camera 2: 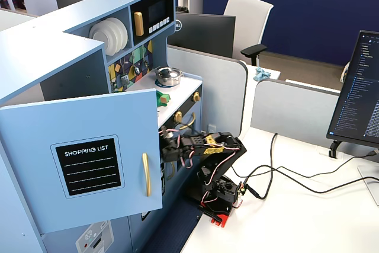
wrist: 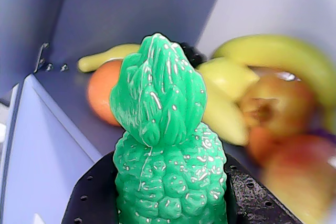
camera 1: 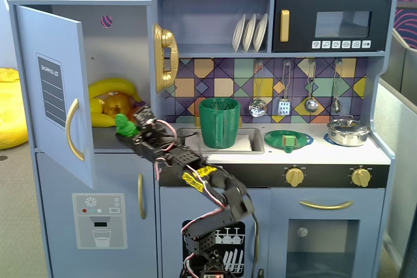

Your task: Pick up the green pineapple from the left cabinet and place it in the green recipient

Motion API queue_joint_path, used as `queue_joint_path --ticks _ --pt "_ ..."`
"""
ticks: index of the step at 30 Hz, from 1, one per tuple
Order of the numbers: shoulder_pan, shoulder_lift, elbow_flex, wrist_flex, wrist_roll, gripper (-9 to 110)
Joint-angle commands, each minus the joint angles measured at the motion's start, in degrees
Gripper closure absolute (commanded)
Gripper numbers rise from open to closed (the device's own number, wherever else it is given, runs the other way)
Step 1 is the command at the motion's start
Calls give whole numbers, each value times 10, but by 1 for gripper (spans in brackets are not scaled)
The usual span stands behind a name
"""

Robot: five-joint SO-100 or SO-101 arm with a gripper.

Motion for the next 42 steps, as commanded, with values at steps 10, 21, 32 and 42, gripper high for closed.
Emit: queue_joint_path --ticks 10,21,32,42 --pt "257 156 -70 249 91 101" --pt "458 -14 -223 227 160 101" --pt "500 -242 -437 202 181 101" --pt "463 -405 -604 193 183 101"
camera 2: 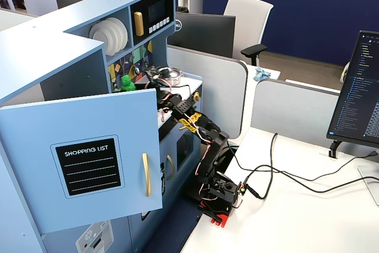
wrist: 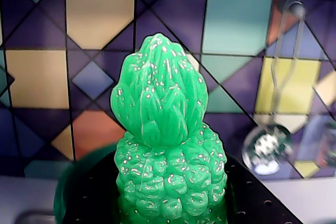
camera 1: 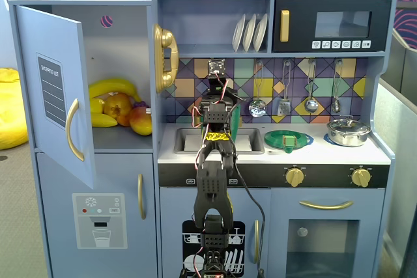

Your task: Pick up the green pineapple from the left cabinet and place it in the green recipient

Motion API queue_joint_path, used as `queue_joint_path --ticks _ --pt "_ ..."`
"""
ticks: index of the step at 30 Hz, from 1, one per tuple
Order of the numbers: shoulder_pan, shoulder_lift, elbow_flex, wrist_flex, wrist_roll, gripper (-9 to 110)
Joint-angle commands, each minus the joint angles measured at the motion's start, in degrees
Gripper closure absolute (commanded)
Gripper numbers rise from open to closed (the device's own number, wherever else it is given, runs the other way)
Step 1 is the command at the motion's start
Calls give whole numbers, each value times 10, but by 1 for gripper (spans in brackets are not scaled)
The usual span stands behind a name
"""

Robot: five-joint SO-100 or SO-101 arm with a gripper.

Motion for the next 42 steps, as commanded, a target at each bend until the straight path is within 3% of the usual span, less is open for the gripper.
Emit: queue_joint_path --ticks 1,5,6,9,14,17,26,31,34,42 --pt "-20 -44 -94 -11 5 101" --pt "-18 -79 -116 -11 6 101" --pt "-18 -85 -124 -3 12 96" --pt "-4 -110 -157 76 -7 63" --pt "11 -120 -161 82 -9 51" --pt "15 -125 -173 81 -9 51" --pt "16 -117 -177 81 -8 56" --pt "1 -47 -142 81 0 74" --pt "-5 26 -77 95 0 79" --pt "-4 221 88 204 -25 101"
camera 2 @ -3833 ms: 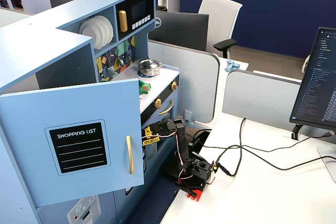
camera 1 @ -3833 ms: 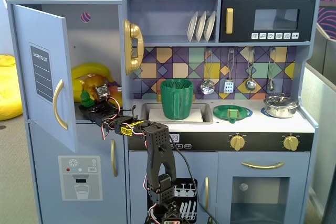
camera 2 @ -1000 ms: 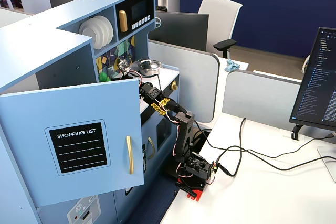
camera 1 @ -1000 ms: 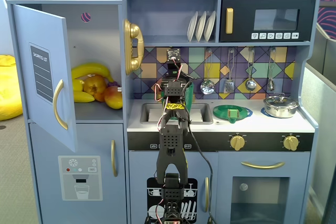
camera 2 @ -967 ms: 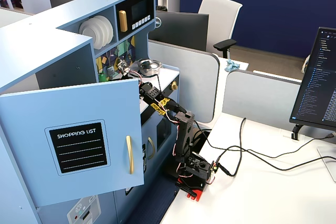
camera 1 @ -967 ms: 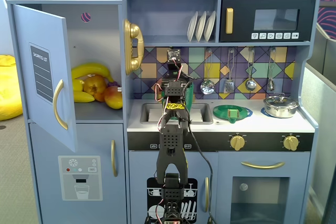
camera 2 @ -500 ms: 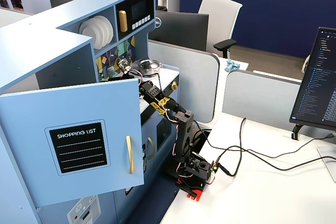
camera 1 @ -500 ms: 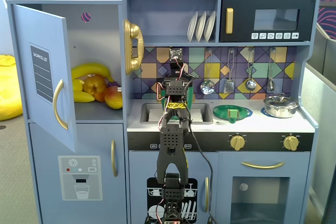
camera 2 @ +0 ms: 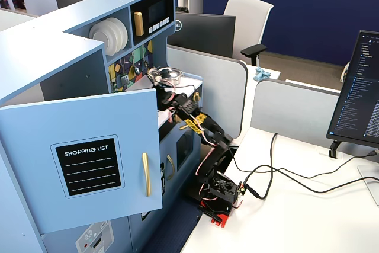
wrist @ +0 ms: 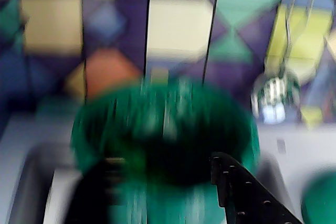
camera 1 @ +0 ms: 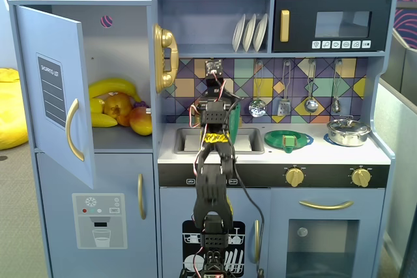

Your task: Pick up the green pineapple from the left cabinet and place it in the green recipient

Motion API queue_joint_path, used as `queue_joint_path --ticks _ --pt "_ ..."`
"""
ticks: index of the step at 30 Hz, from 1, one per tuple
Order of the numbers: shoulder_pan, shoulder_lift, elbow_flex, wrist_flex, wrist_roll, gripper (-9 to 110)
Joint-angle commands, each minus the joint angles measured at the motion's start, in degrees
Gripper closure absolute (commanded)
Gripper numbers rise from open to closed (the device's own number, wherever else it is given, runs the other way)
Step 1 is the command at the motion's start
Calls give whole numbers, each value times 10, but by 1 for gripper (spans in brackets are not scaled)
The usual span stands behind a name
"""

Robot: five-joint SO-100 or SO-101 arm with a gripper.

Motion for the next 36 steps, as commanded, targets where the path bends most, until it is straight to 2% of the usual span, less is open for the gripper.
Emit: queue_joint_path --ticks 1,5,12,27,36 --pt "-4 116 47 56 -6 101" --pt "-4 193 110 144 -2 101" --pt "0 315 295 227 17 101" --pt "-25 542 761 243 90 101" --pt "-14 628 891 291 137 101"
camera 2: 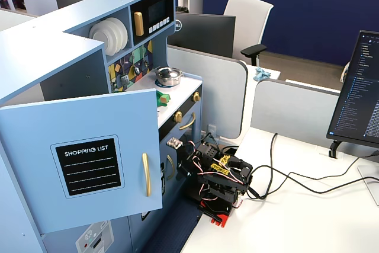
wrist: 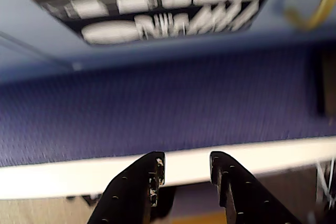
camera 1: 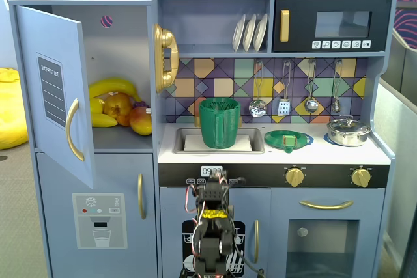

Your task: Pick up the green pineapple from the left cabinet and place it in the green recipient

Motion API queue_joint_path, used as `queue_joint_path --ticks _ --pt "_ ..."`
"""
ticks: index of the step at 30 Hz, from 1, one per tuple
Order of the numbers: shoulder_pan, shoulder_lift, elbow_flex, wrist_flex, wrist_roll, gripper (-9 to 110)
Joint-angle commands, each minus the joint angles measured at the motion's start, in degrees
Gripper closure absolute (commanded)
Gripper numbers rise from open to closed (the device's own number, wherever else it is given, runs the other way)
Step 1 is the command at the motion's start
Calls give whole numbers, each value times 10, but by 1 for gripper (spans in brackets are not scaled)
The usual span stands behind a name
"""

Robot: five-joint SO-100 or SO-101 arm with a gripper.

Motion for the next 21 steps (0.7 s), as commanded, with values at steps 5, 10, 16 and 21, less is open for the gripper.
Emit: queue_joint_path --ticks 5,10,16,21 --pt "-10 19 12 93 33 101" --pt "-8 20 12 193 12 101" --pt "-3 20 12 207 18 101" --pt "-4 20 12 207 22 101"
